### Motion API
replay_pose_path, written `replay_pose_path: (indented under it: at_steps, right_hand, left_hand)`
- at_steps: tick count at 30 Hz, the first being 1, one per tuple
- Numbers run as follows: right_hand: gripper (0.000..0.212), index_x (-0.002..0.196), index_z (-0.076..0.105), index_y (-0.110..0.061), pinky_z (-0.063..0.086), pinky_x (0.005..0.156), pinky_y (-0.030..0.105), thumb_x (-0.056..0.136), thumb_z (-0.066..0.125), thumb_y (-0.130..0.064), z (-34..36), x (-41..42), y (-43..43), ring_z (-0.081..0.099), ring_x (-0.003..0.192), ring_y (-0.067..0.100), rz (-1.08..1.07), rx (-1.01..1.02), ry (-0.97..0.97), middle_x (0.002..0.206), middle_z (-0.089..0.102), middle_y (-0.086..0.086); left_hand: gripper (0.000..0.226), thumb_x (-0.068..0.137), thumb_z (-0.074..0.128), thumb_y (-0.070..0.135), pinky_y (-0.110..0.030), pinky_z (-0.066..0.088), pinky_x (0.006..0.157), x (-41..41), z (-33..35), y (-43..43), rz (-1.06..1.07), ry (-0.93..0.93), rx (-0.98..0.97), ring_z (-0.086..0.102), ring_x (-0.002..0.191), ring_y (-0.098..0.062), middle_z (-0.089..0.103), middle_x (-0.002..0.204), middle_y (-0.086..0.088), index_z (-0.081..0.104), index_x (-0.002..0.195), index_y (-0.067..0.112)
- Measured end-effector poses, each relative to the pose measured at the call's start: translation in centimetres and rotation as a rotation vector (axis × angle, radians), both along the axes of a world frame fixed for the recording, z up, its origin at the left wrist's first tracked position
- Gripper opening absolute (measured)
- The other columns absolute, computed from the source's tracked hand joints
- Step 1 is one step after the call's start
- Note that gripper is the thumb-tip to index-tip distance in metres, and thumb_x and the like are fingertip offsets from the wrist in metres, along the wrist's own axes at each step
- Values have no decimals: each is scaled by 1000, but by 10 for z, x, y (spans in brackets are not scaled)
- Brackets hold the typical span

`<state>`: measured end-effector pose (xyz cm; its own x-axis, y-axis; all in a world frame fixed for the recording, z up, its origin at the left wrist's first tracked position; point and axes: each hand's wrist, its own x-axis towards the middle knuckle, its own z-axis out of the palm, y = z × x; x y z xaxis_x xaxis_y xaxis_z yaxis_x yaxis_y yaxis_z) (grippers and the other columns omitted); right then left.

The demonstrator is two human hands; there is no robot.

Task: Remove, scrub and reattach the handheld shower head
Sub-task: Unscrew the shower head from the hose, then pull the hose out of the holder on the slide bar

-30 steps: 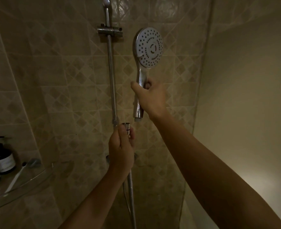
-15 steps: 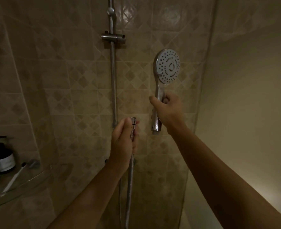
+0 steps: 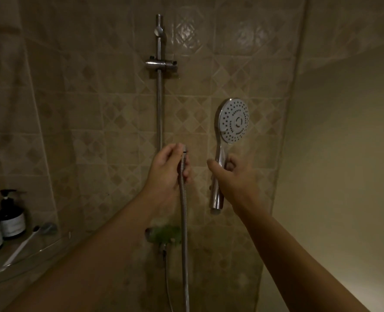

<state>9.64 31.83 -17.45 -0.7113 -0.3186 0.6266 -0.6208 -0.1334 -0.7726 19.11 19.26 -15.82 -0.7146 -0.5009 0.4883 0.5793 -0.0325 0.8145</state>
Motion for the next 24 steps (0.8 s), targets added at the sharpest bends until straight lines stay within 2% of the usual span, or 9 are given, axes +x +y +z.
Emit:
replay_pose_path:
  at_steps: [2,5,7,10,12,16,20,22,24]
  right_hand:
    - [23,76,59,-19,51,56,36,88,71,-33,1,-11,-6,57,56,20,-6,3,6,64,57,1]
    - [20,80,61,-22,59,63,43,87,72,-38,6,-28,-23,64,62,24,27,6,-25,68,63,2]
    - [21,82,63,-21,60,64,42,86,74,-38,11,-39,-39,66,63,20,38,-32,-39,69,66,0]
    - [20,81,62,-24,56,54,22,83,79,-35,19,-52,-67,69,59,8,56,-118,-19,69,71,-6]
    - [22,78,61,-27,52,50,15,81,81,-37,27,-60,-85,69,56,4,66,-140,9,69,71,-14]
    - [24,78,63,-31,54,54,18,75,83,-45,51,-85,-118,69,60,7,99,-161,54,74,72,-8]
    - [28,75,61,-32,50,53,16,71,85,-46,72,-109,-149,62,55,1,74,-180,99,68,68,-10]
    - [36,82,63,-22,55,53,23,70,85,-47,78,-123,-163,64,58,8,44,-180,110,73,69,-2]
    - [44,86,63,-16,61,58,40,69,84,-51,81,-136,-176,68,67,24,5,-194,115,78,69,7]
  left_hand:
    - [20,100,50,25,-29,53,54,-8,16,-15,36,-27,-114,58,58,-15,60,77,-5,61,99,9]
    - [19,97,56,23,-33,58,64,-23,40,-40,73,-49,-231,65,67,-17,66,76,-5,62,99,5]
    - [17,95,60,24,-36,60,68,-35,54,-57,112,-44,-262,68,70,-18,69,75,-3,64,97,7]
    - [17,94,63,27,-34,59,69,-58,74,-82,204,-28,-346,69,72,-12,74,76,2,66,96,10]
    - [16,92,64,30,-31,56,66,-73,89,-99,246,-18,-428,70,72,-8,76,80,3,67,95,14]
    - [15,88,68,33,-26,52,57,-100,125,-131,245,-32,-515,70,71,-7,77,86,3,67,95,20]
    - [17,89,68,28,-21,53,54,-123,165,-154,225,12,-490,71,71,-11,77,81,1,68,97,12]
    - [25,90,67,28,-21,53,54,-132,184,-161,231,40,-479,70,69,-10,76,79,0,68,101,6]
    - [28,91,67,29,-21,53,55,-139,200,-166,233,56,-470,70,70,-10,75,82,-2,67,104,4]
